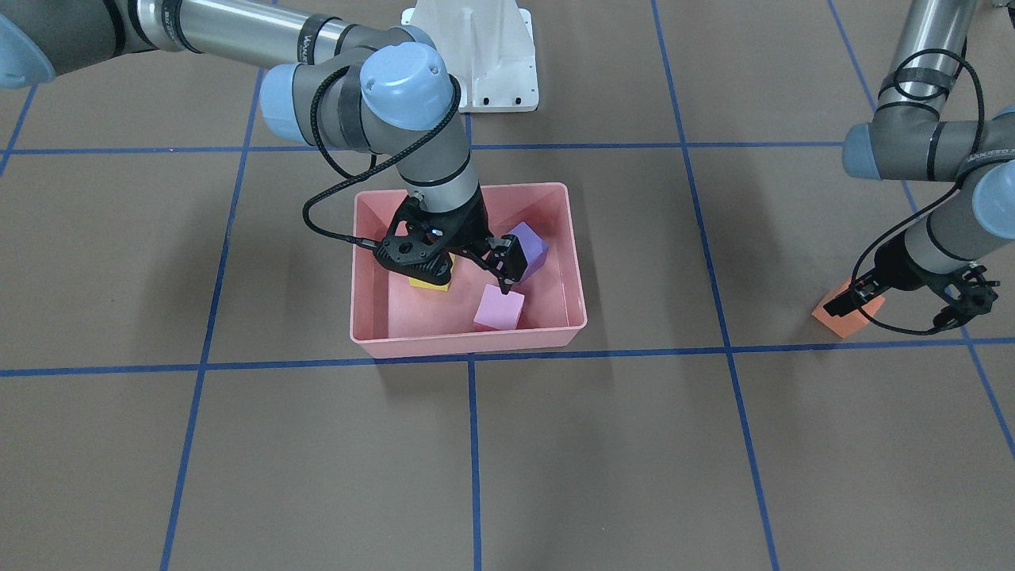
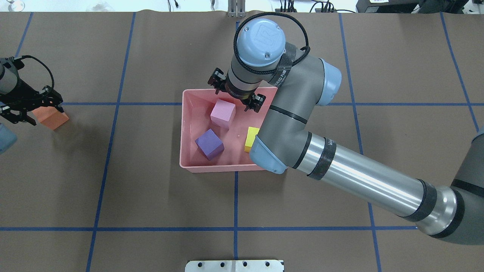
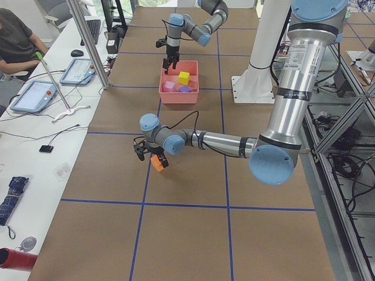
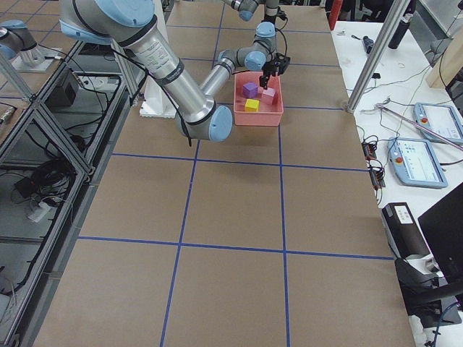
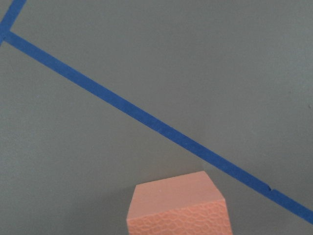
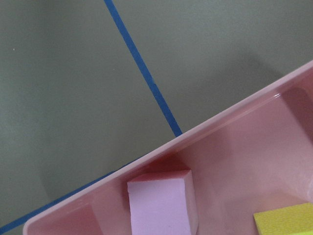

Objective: Place blocks into pink bin with both arms
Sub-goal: 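Release light pink cube while left gripper grasps orange cube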

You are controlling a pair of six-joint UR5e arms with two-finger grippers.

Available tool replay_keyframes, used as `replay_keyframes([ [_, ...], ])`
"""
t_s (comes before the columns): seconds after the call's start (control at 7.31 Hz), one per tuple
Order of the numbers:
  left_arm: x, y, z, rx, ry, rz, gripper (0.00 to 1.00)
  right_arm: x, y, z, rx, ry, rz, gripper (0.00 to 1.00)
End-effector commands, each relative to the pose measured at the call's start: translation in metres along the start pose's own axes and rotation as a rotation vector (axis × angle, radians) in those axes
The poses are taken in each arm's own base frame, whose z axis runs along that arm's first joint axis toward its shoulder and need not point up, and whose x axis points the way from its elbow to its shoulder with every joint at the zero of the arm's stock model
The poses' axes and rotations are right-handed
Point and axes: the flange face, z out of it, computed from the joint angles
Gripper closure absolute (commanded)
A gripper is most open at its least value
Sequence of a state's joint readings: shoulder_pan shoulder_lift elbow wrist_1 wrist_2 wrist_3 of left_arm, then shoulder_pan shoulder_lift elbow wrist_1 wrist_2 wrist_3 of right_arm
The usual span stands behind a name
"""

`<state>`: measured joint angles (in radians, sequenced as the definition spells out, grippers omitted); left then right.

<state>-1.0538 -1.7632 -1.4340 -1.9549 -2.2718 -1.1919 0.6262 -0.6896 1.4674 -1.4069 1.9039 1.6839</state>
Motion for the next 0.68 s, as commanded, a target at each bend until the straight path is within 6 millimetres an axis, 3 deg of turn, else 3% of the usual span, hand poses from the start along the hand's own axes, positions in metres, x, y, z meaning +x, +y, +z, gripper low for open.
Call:
replay_keyframes([
  [0.0, 0.010, 0.002, -0.001, 0.001, 0.015, 0.018, 1.00, 0.028, -0.022, -0.036, 0.010, -0.040, 0.003, 0.00],
  [0.14, 0.035, 0.009, -0.017, -0.002, 0.052, 0.042, 1.00, 0.079, -0.047, -0.059, 0.012, -0.048, 0.015, 0.00],
  [0.27, 0.075, 0.029, -0.047, -0.065, 0.135, 0.088, 1.00, 0.132, -0.074, -0.076, 0.019, -0.034, -0.010, 0.00],
  [0.41, 0.111, 0.056, -0.087, -0.095, 0.214, 0.088, 1.00, 0.179, -0.095, -0.085, 0.021, -0.005, -0.064, 0.00],
  [0.55, 0.171, 0.080, -0.138, -0.094, 0.284, 0.005, 1.00, 0.219, -0.116, -0.085, 0.018, 0.034, -0.106, 0.00],
])
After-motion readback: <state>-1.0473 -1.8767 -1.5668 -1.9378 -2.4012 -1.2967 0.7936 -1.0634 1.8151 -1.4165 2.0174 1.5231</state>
